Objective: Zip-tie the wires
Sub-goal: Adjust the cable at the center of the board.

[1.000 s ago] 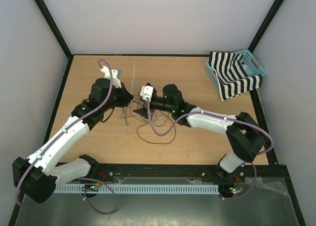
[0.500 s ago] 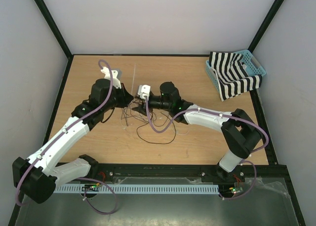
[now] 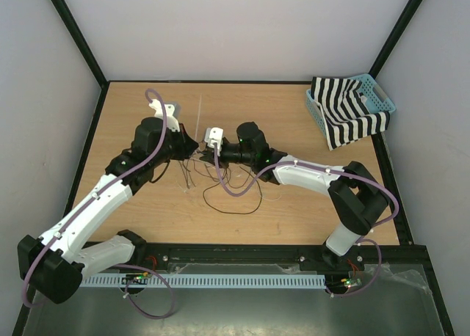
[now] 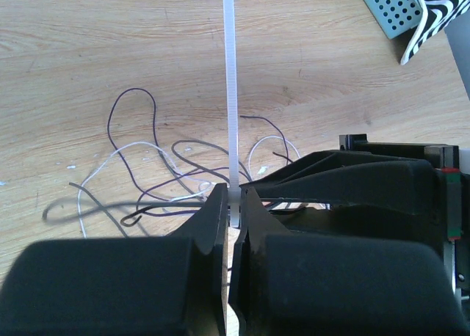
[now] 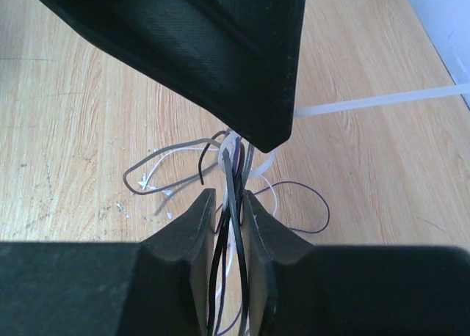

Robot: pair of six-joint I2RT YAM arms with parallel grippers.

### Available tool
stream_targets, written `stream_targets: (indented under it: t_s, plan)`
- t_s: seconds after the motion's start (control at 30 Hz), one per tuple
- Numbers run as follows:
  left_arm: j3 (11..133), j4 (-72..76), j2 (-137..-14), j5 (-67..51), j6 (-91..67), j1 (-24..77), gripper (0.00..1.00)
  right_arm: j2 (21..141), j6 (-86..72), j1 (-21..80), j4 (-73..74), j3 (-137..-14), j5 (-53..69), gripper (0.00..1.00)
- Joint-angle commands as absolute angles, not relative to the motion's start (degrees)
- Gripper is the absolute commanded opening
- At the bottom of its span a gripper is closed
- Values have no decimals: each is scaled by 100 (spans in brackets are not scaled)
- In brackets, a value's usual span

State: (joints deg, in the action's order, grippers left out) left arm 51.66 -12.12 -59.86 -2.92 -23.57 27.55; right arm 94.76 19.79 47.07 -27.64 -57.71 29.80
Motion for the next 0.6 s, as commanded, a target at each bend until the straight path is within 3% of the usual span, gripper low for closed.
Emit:
stream_targets:
  t_s: [0.0,0.33,0.57]
  plan:
    - [5135,-1023,-5833,-219,-2288,2733,0,9431,1997,4655,-2627,-6009,2983,26]
    - [5055,-1200,-5642,79,-2148,2729,0,9367,1977,4534,-2294,-6129,2976,1]
    - [5028,-1314,-5509,189,-2082,2651,0,9227,1979,4459,-2243,-6014,2990,0]
